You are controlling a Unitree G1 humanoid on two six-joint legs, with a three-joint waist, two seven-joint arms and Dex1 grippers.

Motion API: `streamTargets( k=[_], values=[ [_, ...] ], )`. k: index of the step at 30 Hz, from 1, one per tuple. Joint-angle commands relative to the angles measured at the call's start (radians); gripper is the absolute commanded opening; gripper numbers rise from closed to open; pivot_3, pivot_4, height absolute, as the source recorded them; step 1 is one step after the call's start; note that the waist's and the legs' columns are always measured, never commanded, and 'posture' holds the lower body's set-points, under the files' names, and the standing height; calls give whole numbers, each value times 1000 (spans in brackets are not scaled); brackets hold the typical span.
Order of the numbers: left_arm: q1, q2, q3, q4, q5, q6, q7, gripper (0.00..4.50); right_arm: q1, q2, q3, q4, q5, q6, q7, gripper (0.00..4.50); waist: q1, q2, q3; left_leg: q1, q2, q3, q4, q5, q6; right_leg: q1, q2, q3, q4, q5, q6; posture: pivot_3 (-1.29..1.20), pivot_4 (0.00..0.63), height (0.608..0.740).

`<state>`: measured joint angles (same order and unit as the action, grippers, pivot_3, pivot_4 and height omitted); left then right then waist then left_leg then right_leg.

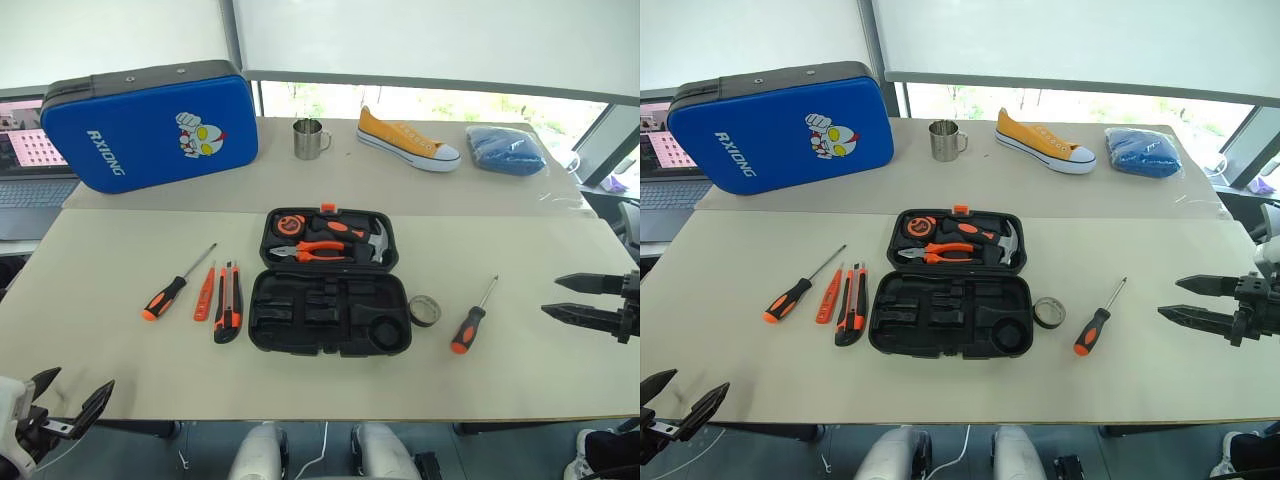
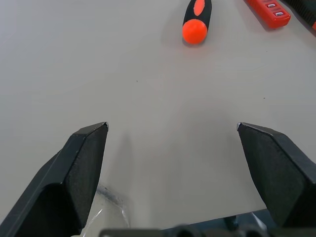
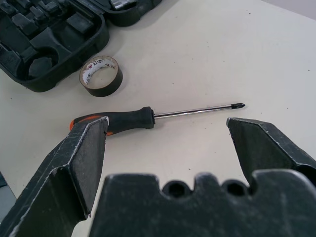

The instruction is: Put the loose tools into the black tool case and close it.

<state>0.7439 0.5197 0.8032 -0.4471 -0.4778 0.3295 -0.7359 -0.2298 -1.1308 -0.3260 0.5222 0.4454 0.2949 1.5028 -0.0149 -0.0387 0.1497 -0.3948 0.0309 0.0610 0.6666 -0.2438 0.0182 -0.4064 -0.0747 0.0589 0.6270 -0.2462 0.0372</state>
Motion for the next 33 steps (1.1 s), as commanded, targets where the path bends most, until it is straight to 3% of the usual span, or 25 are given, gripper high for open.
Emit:
streamTargets(
  k=[1, 6, 12, 18, 25, 27, 33],
  values=[
    [-2, 21, 11, -45, -13, 39, 25, 4500, 6, -3, -20, 11, -14, -44, -7, 4476, 0, 0, 0, 0, 0, 0, 0, 0, 0, 0, 0, 0, 0, 0, 0, 0, 150, 739],
    [-139, 105, -15, -120, -29, 270, 177, 4500, 17, 12, -43, -53, -39, -110, -89, 4476, 5, 0, 0, 0, -1, 0, 0, 0, 0, 1, 0, 0, 1, 1, 1, 0, 150, 739],
    [-374, 305, -106, -118, -46, 503, 227, 4500, 57, 47, -96, -427, 111, 78, -153, 4476, 0, 1, -1, 0, 0, -4, 1, 0, 0, 0, 2, 1, 4, 1, 3, 0, 150, 739],
    [-687, 505, -300, 20, -104, 792, 203, 4500, 78, 96, -87, -854, 305, 244, -242, 4476, 0, 1, 0, 1, 2, -8, 1, -1, -2, 0, 6, 2, 5, 1, 3, 0, 150, 739],
    [-884, 584, -509, 167, -103, 802, 77, 4500, -3, 116, -32, -1103, 512, 353, -335, 4476, 2, -1, 2, 0, 2, -7, 1, -2, -3, -1, 5, 2, 4, 2, 3, 0, 150, 739],
    [-899, 617, -601, 204, -26, 754, 72, 4500, -28, 128, -9, -1139, 537, 360, -361, 4476, 2, -2, 2, 0, 2, -7, 1, -2, -3, -1, 5, 2, 4, 2, 3, 0, 150, 739],
    [-999, 585, -738, 305, 58, 737, 94, 4500, -124, 192, 78, -1165, 564, 365, -463, 4476, 3, -3, 2, -5, 1, -7, 1, -2, -3, -7, 4, 2, 5, 2, 3, 0, 150, 739]
  ],
)
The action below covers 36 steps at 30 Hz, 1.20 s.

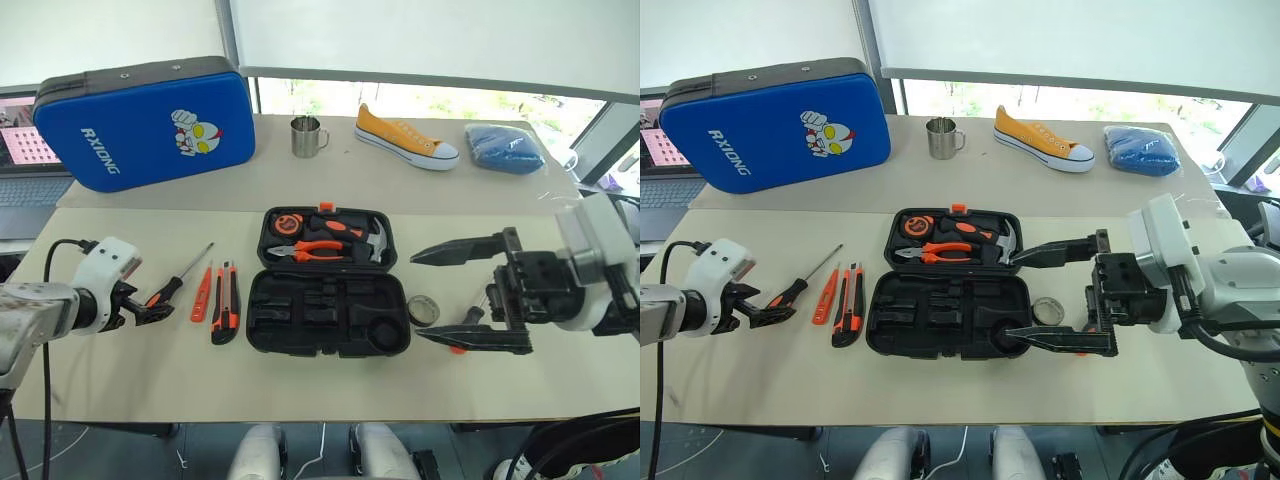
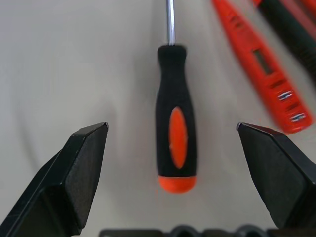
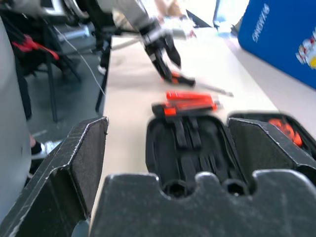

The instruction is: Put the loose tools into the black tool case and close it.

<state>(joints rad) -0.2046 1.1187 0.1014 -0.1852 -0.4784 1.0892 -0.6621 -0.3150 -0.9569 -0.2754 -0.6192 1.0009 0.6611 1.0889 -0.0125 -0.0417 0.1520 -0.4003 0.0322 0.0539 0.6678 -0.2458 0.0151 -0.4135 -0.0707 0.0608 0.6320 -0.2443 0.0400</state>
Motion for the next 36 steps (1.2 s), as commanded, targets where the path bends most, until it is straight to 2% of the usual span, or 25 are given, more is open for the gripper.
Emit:
streamTargets(
  k=[1, 3, 6, 9, 14, 17, 24, 27, 31, 36],
  values=[
    [-66, -24, -46, 62, 68, -24, 25, 4500, -44, 21, 37, -27, 2, -3, -56, 4476, 0, 0, 0, -2, 0, 0, 0, 0, 0, -2, 0, 0, 1, 0, 0, 0, 150, 739],
    [-93, -46, -63, 87, 75, -27, 17, 4500, -44, 21, 41, -32, 2, -5, -61, 4476, 5, 0, 0, -7, 0, 0, 2, 0, 0, -8, 0, 0, 4, 0, 0, 0, 150, 739],
    [-116, -75, -80, 114, 71, -24, -10, 3726, -36, 13, 39, -30, 0, -12, -62, 4500, 10, 0, 0, -8, -2, 0, 5, 0, 1, -10, -1, 0, 9, 0, 0, 0, 150, 739],
    [-133, -97, -89, 163, 84, -15, -11, 2621, -34, 8, 37, -27, -10, -17, -60, 4500, 14, 0, 0, -8, -1, 0, 8, 0, 1, -8, -1, 0, 9, 0, 1, 0, 150, 739],
    [-210, -148, -31, 306, 123, 28, 74, 937, -33, 13, 4, -8, -3, -1, -113, 4500, 17, 1, -1, -5, -2, 0, 10, 0, 1, -6, 0, 0, 12, 0, 1, 0, 150, 739],
    [-253, -154, 4, 307, 112, -53, 38, 860, 17, -2, -62, -15, 16, 16, -143, 4500, 16, 0, -1, -6, -2, 0, 11, 0, 1, -7, 1, 0, 13, 0, 0, 0, 150, 739],
    [-423, -143, -87, 168, 69, -274, -248, 860, 122, -34, -118, -60, 13, 21, -145, 4500, 28, -4, 1, -13, -1, 1, 14, 0, 1, -10, 1, -1, 12, 0, 0, 0, 150, 739],
    [-567, -187, -211, 139, 96, -374, -394, 860, 206, -41, -149, -87, -22, 18, -142, 4500, 31, -4, 1, -14, -3, 2, 14, 0, 1, -9, 1, -1, 10, 1, 1, 0, 150, 739],
    [-659, -226, -412, 138, 195, -448, -538, 860, 282, -34, -183, -108, -44, 12, -167, 4500, 26, -3, 0, -15, -5, 4, 15, 0, 1, -8, 1, -1, 9, 1, 3, 0, 150, 739],
    [-714, -314, -616, 196, 361, -499, -579, 860, 356, -15, -232, -145, -48, 11, -213, 4500, 12, -3, 0, -15, -1, 3, 15, 0, 2, -9, 8, 2, 9, 1, 2, 0, 150, 739]
  ],
)
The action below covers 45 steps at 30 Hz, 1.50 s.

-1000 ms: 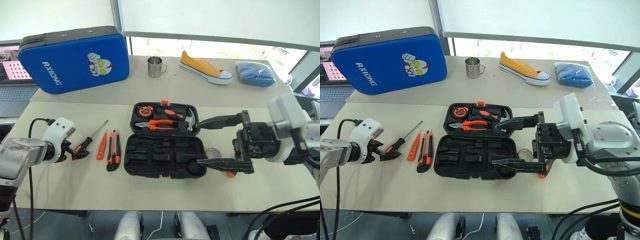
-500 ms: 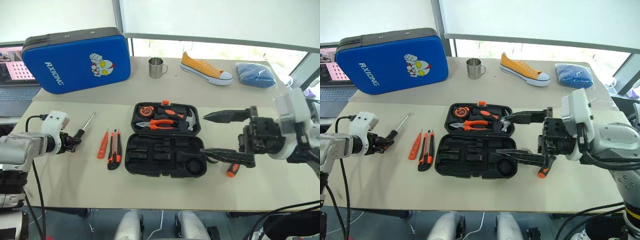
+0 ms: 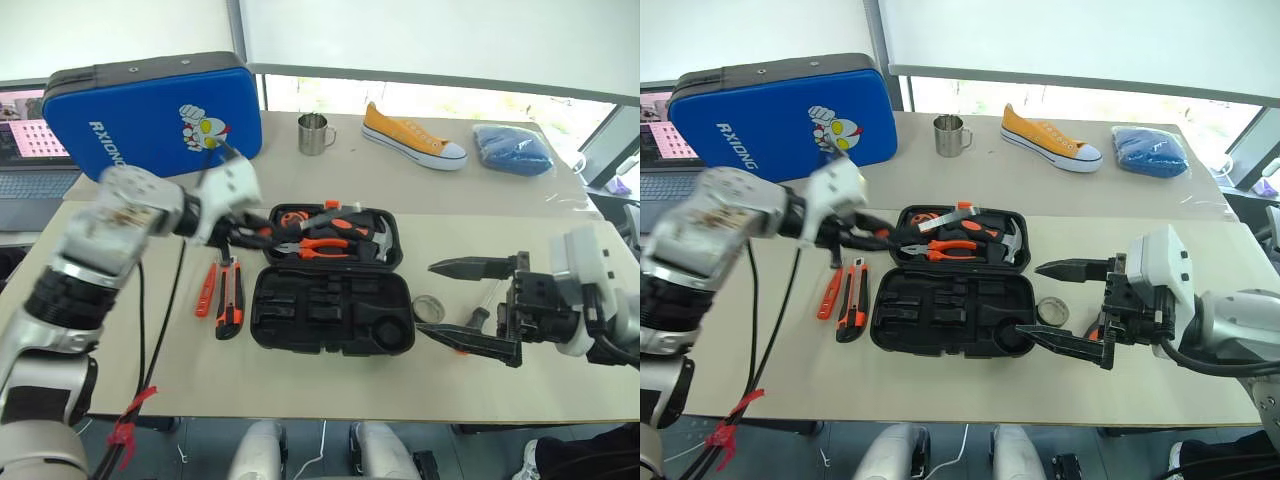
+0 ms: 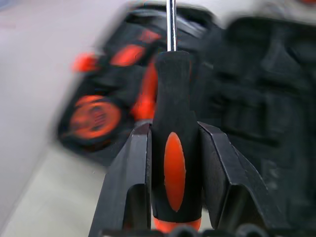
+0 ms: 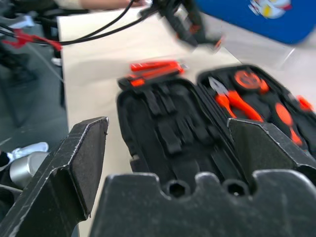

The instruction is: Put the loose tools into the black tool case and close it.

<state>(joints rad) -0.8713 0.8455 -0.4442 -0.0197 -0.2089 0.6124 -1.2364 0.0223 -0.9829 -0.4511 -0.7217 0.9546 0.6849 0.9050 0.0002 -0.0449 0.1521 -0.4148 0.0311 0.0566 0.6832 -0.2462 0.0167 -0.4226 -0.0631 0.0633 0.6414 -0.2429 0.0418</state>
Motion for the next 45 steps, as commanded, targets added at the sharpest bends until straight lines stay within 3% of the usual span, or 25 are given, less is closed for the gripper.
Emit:
streamTargets(
  k=[1, 5, 18, 20, 21, 25, 28, 31, 38, 45],
  values=[
    [-56, -67, -93, 59, 122, -18, 10, 860, 31, 15, -66, -50, 0, -12, -38, 4500, 0, 0, 0, 0, 0, 0, 0, 0, 0, 0, 1, 1, 0, 0, 0, 0, 150, 739],
    [-73, -139, -125, 130, 182, -70, 12, 860, 74, 30, -100, -78, 10, -8, -74, 4500, 3, 0, 0, -2, 0, -1, 2, 0, 0, 0, 2, 3, 0, 0, 0, 0, 150, 739],
    [-88, -207, -109, 224, 269, -149, -47, 860, 78, 46, -92, -89, 16, -18, -143, 4500, 10, 0, 0, -2, 0, -2, 2, 0, 0, 0, 3, 3, 0, 0, 0, 0, 150, 739],
    [-88, -210, -89, 214, 253, -136, -61, 1863, 74, 45, -91, -88, 21, -17, -146, 4500, 10, 0, 0, -2, 0, -2, 3, 0, 0, 0, 3, 3, 0, 0, 0, 0, 150, 739],
    [-91, -214, -78, 209, 246, -125, -63, 1980, 71, 45, -90, -87, 23, -16, -148, 4500, 11, 0, 0, -2, 0, -2, 3, 0, 0, 0, 3, 3, 0, 0, 0, 0, 150, 739],
    [-114, -203, -21, 181, 200, -86, -97, 3522, 65, 42, -85, -78, 25, -15, -144, 4500, 12, 0, 0, -2, 0, -3, 3, 0, 0, 1, 2, 3, 0, 0, 0, 0, 150, 739],
    [-135, -211, 15, 196, 195, -111, -78, 3522, 69, 36, -71, -61, -5, -23, -124, 4500, 12, 0, 0, -2, 1, -3, 4, 0, 0, 0, 3, 3, 1, 0, 0, 0, 150, 739],
    [-127, -229, 10, 212, 206, -144, -73, 2715, 58, 32, -56, -47, -21, -28, -113, 4500, 11, 0, 0, -2, 0, -3, 4, 0, 1, 1, 3, 3, 1, 0, 0, 0, 150, 739],
    [-87, -272, -20, 234, 241, -197, -58, 120, 46, 27, -41, -31, -55, -33, -86, 4500, 11, 0, 0, -2, 0, -3, 4, 0, 1, 1, 3, 3, 1, 0, 0, 0, 150, 739],
    [-68, -301, -41, 267, 277, -237, -52, 47, 53, 34, -48, -35, -66, -28, -78, 4500, 11, 0, 0, -2, 0, -3, 5, 0, 1, 1, 3, 3, 1, 0, 1, 0, 150, 739]
  ],
)
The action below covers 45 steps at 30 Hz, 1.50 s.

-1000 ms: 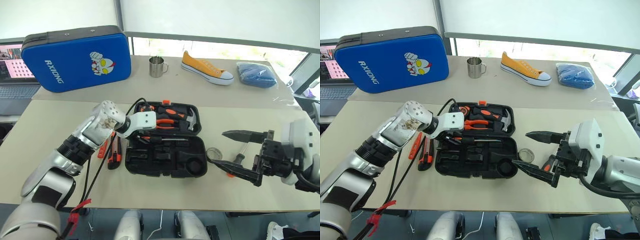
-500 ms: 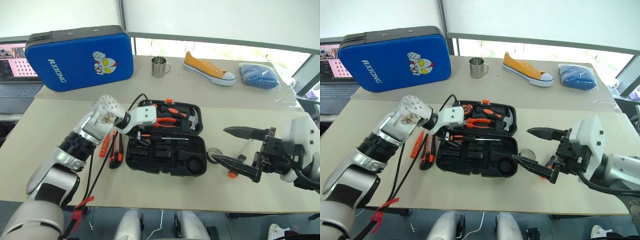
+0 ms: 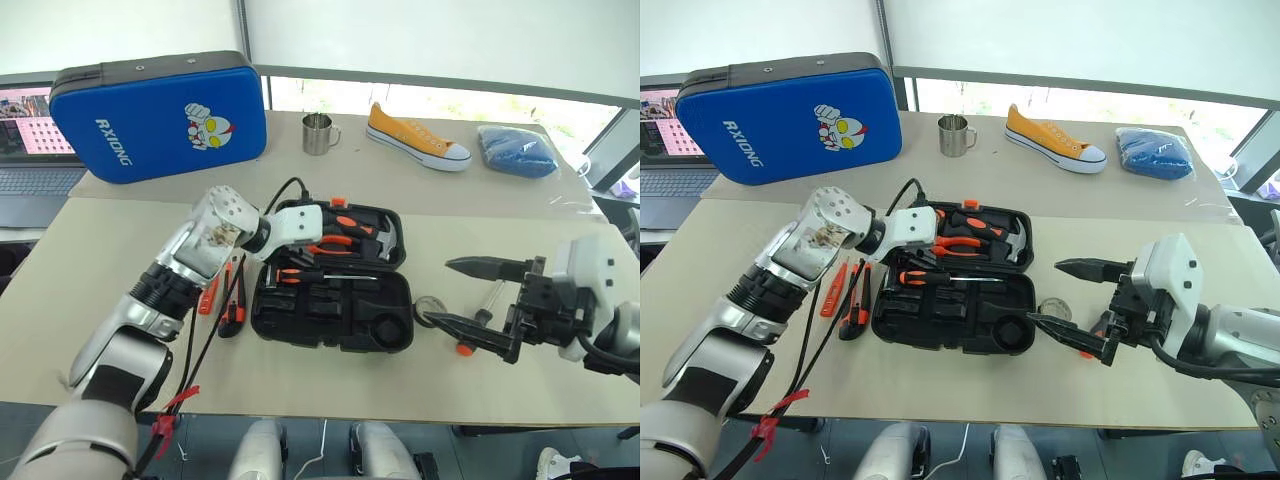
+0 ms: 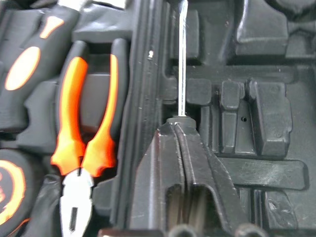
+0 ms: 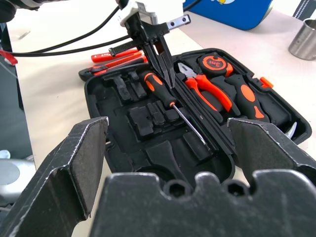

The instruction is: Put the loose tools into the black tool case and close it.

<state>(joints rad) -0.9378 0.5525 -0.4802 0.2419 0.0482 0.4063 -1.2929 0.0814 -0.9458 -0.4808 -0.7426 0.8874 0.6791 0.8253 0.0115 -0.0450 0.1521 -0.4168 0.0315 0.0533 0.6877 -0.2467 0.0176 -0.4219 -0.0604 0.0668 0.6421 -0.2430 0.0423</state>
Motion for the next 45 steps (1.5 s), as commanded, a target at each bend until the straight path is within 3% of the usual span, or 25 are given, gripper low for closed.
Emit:
streamTargets(
  k=[1, 16, 20, 27, 28, 31, 34, 39, 40, 42, 45],
  values=[
    [0, -10, -8, 10, 23, -29, 3, 47, -5, -2, -18, -14, 0, -21, 1, 4500, 0, 0, 0, 0, 0, 0, 0, 0, 0, 0, 0, 0, 0, 0, 0, 0, 150, 739],
    [-19, -57, -119, 242, 206, -333, 41, 47, -2, 13, -6, -9, -4, -13, -31, 4500, 5, 4, -3, 4, 0, 0, 7, -1, 2, 8, 0, 0, 1, 1, 1, 0, 150, 739],
    [-23, -76, 0, 205, 110, -268, 38, 47, 40, 21, -13, -2, -50, -18, -41, 4500, 10, 4, -3, 13, -1, -1, 7, -2, 3, 19, 0, 0, -1, 0, 3, 0, 150, 739],
    [57, 6, 330, -92, -255, 74, -28, 47, 230, 102, -174, -10, -137, -9, -96, 4500, -1, 4, -3, -5, 0, -9, 9, -2, 3, -1, 1, 1, 5, 0, 3, 0, 150, 739],
    [56, 27, 358, -128, -302, 158, -37, 552, 272, 119, -213, -13, -142, -5, -96, 4500, -1, 4, -3, -7, -1, -10, 9, -2, 3, -3, 1, 1, 5, 0, 3, 0, 150, 739],
    [66, 89, 414, -240, -439, 333, -81, 1397, 400, 171, -327, -15, -139, 4, -75, 4500, -1, 5, -3, -6, -1, -11, 9, -2, 3, -1, 1, 1, 5, 0, 3, 0, 150, 739],
    [100, 175, 494, -375, -635, 433, -196, 2490, 640, 298, -525, 29, -118, 22, -25, 4500, 6, 5, -3, -6, 0, -12, 8, -2, 3, 0, 0, 1, 4, -1, 4, 0, 150, 739],
    [83, 193, 492, -414, -706, 461, -182, 4213, 757, 363, -581, 48, -82, 39, -53, 4500, -5, 6, -3, 0, 0, -12, 9, -2, 3, 7, 0, 2, 1, -3, 5, 0, 150, 739],
    [77, 189, 489, -416, -714, 459, -177, 4453, 751, 367, -552, 35, -96, 38, -74, 4500, -11, 6, -3, 4, 1, -11, 8, -2, 3, 11, 1, 2, -1, -5, 8, 0, 150, 739],
    [67, 177, 478, -417, -720, 446, -159, 4453, 709, 361, -471, 7, -135, 44, -138, 4500, -19, 6, -3, 13, 2, -11, 6, -2, 3, 18, 1, 2, -1, -9, 8, 0, 150, 739],
    [67, 174, 458, -431, -721, 423, -156, 4453, 609, 350, -357, -28, -123, 100, -247, 4500, -27, 9, -4, 13, 2, -11, 5, -2, 3, 17, 2, 2, 0, -9, 7, 0, 150, 739]
  ],
)
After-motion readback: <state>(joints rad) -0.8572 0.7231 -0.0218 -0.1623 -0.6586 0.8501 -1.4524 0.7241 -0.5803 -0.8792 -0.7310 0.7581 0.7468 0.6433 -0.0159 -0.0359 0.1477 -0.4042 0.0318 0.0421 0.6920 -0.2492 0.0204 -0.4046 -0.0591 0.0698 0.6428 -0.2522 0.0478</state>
